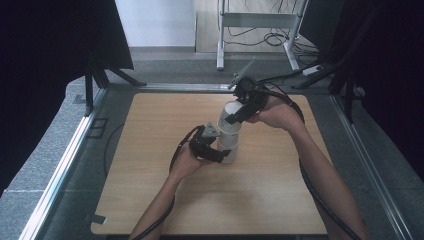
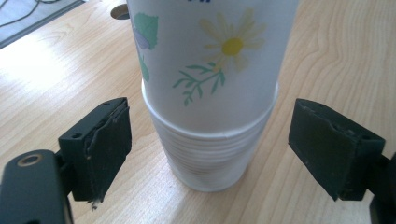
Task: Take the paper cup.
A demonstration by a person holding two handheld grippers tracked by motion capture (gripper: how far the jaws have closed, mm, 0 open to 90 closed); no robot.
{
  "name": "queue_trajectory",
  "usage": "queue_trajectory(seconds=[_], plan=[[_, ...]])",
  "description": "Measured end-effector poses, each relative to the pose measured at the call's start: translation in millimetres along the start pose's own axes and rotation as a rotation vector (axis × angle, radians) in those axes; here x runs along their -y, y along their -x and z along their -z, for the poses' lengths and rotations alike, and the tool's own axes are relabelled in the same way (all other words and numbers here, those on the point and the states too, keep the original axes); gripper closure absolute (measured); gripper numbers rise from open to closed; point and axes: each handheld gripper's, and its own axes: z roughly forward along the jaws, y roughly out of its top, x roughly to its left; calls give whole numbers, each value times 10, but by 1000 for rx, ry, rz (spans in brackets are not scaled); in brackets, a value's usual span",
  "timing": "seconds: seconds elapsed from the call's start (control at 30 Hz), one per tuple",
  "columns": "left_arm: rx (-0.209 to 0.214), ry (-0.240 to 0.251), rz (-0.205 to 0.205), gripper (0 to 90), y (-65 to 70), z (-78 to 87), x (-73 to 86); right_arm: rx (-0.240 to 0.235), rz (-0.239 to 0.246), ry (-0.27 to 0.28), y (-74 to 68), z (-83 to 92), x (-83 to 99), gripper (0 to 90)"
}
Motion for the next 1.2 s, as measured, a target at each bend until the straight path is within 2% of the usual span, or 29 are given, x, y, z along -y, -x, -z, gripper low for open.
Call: queue_trajectory(seconds=[0.33,0.67,1.2], plan=[[55,-17,-6,52,13,168,39,-27,17,54,-105,129,67,344],[103,-16,-18,37,58,347,80,-40,29,104,-204,208,239,344],[126,-16,-44,0,214,525,148,-56,66,136,-399,280,481,343]])
